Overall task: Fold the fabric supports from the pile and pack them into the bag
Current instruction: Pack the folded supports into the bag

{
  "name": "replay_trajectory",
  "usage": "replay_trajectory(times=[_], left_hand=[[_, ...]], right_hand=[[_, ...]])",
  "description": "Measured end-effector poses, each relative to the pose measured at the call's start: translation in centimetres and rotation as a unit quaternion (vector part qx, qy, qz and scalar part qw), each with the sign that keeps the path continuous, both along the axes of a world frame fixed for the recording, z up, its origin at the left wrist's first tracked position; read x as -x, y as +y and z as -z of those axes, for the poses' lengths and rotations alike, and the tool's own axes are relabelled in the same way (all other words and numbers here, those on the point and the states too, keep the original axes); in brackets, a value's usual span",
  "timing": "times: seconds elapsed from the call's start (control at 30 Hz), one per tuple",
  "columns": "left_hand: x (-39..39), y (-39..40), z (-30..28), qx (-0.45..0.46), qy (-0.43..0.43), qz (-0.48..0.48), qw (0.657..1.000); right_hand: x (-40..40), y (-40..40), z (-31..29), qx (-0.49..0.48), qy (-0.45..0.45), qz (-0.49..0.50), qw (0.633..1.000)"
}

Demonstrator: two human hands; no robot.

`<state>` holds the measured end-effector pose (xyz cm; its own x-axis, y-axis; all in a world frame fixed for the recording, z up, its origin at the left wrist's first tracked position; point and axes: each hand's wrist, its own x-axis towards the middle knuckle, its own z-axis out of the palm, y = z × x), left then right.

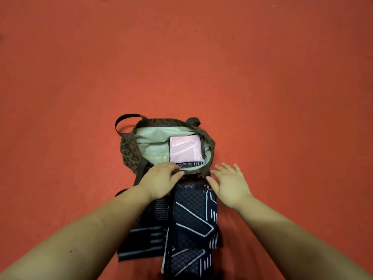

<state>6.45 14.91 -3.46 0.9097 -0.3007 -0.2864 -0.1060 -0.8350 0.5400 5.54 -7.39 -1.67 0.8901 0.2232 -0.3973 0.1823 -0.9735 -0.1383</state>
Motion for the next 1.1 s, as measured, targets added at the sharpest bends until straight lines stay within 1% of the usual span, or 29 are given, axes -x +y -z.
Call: replay_trajectory(times=[0.1, 0.2, 0.27, 0.37, 0.47, 0.57, 0.67, 0.83, 0.9, 1.0, 1.1], left_hand=[[2.7, 0.2, -0.5, 0.056, 0.031, -0.026, 0.998], [5.0, 0.1, -0.5, 0.063, 0.067, -0.034, 0.995], [6.1, -0.1, -0.3, 0.058, 0.084, -0.028, 0.994], [7.0, -0.7, 0.0, 0.032, 0.074, -0.026, 0.996], [7.3, -1.5, 0.4, 0.009, 0.065, -0.047, 0.997], [6.9, -2.2, 0.3, -0.059, 0.036, -0.030, 0.997], [6.6, -2.6, -0.1, -0.118, 0.027, -0.005, 0.993], [5.6, -2.9, -0.4, -0.172, 0.041, 0.034, 0.984], [5.2, -3.1, -0.5, -0.181, 0.034, 0.043, 0.982], [5.1, -3.3, -0.2, -0.168, 0.011, 0.061, 0.984], [5.3, -3.1, 0.1, -0.150, -0.011, 0.074, 0.986]], right_hand=[[2.7, -0.5, 0.2, -0.050, 0.017, 0.039, 0.998], [4.8, -0.6, 0.8, -0.090, 0.040, 0.056, 0.994], [5.7, -0.7, 1.1, -0.114, 0.038, 0.064, 0.991], [5.9, -0.5, 1.1, -0.131, 0.054, 0.086, 0.986], [5.8, -0.2, 1.3, -0.160, 0.073, 0.140, 0.974], [5.8, 0.4, 1.8, -0.199, 0.064, 0.188, 0.960], [6.1, 1.0, 2.1, -0.199, 0.047, 0.186, 0.961], [6.5, 1.4, 2.1, -0.163, 0.034, 0.151, 0.974], [6.5, 1.4, 2.2, -0.174, 0.036, 0.148, 0.973], [6.1, 1.6, 2.3, -0.189, 0.051, 0.149, 0.969], [6.1, 1.8, 2.3, -0.207, 0.051, 0.177, 0.961]])
